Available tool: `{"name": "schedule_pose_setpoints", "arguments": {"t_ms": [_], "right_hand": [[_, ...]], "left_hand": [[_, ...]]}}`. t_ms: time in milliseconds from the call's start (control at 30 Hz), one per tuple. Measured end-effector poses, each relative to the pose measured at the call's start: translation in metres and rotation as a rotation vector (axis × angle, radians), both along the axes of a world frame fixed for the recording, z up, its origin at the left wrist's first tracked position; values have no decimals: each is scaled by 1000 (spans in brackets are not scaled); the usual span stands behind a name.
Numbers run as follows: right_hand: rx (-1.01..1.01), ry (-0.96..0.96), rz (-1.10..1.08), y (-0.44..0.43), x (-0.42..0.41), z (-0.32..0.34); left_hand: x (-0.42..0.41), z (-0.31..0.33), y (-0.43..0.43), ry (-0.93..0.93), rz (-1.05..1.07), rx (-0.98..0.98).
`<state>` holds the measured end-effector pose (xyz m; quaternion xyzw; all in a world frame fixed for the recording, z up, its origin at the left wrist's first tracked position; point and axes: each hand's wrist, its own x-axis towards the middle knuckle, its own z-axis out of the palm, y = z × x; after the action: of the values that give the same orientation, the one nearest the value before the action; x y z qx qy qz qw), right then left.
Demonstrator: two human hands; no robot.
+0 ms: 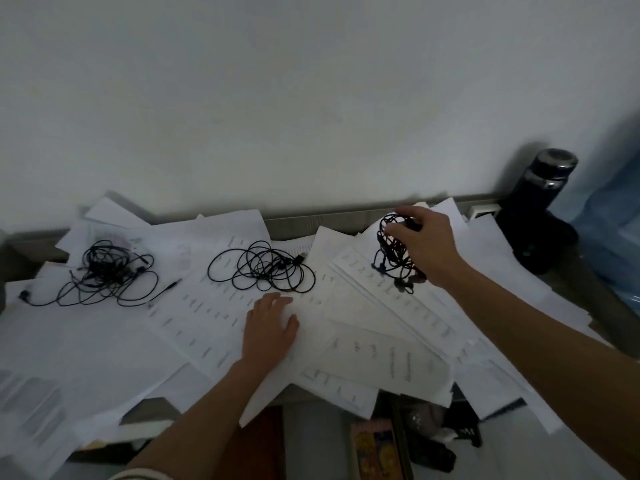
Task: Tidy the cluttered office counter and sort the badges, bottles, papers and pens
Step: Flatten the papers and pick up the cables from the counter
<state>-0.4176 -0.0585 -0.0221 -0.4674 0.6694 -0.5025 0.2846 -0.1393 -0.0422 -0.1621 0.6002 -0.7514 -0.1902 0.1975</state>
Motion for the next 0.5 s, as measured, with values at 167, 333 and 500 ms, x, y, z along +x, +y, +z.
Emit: {"name": "schedule_pose_setpoints", "arguments": {"t_ms": [167,333,500], "right_hand": [[67,-272,229,66,80,-4],[169,-82,404,126,133,-83],[317,321,619,172,162,-179]], "left_hand": [[64,5,25,-53,127,-78],[113,1,50,-272,133,94],[125,-5,55,-346,43,188]]}}
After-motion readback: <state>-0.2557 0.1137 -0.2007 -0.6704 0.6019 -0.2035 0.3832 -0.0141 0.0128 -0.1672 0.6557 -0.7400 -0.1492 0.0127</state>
